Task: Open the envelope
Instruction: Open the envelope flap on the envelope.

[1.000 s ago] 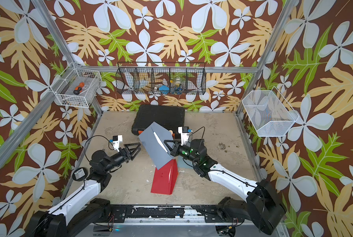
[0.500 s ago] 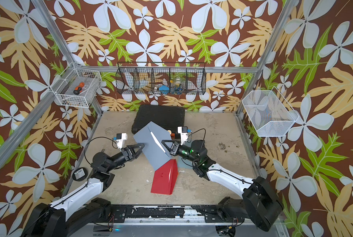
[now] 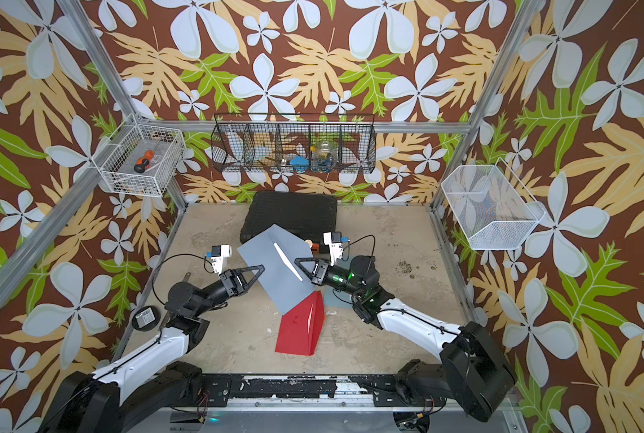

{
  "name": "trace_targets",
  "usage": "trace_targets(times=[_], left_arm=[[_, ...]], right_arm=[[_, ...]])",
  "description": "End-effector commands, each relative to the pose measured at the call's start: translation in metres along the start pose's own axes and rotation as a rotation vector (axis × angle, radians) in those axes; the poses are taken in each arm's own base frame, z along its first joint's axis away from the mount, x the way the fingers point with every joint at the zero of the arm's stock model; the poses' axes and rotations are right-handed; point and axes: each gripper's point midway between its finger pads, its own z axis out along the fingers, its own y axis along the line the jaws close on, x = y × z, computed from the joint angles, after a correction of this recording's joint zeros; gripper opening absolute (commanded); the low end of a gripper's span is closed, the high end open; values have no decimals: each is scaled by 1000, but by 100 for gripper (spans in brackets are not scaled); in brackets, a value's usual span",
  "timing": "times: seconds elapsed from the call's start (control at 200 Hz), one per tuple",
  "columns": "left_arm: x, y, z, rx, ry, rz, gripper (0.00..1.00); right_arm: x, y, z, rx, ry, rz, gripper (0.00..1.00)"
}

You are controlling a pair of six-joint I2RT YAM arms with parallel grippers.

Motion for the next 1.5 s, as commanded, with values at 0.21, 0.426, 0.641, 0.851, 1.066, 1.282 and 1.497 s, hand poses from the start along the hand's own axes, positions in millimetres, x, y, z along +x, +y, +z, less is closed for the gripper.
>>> trace_targets(times=[0.21, 0.426, 0.641, 0.851, 1.066, 1.282, 1.497], left_arm=[[7, 17, 8, -154, 139, 160, 0], [9, 19, 10, -203, 213, 222, 0], [14, 10, 10, -166, 252, 241, 0], [21, -1, 11, -113, 299, 255, 0], [25, -8, 11, -82, 325, 259, 0], [26, -11, 11, -65, 335, 258, 0], [27, -13, 10, -60, 337, 259, 0]], right_arm=[[16, -35, -11, 134, 198, -97, 31], [3, -38, -21, 196, 236, -202, 47], [-9, -35, -29, 157, 272, -241, 58], [-11, -29, -30, 111, 294, -261, 58], [-7, -11, -27, -1, 343, -270, 51], [-3, -5, -27, -53, 360, -268, 28], [-2, -6, -32, -64, 370, -277, 6]])
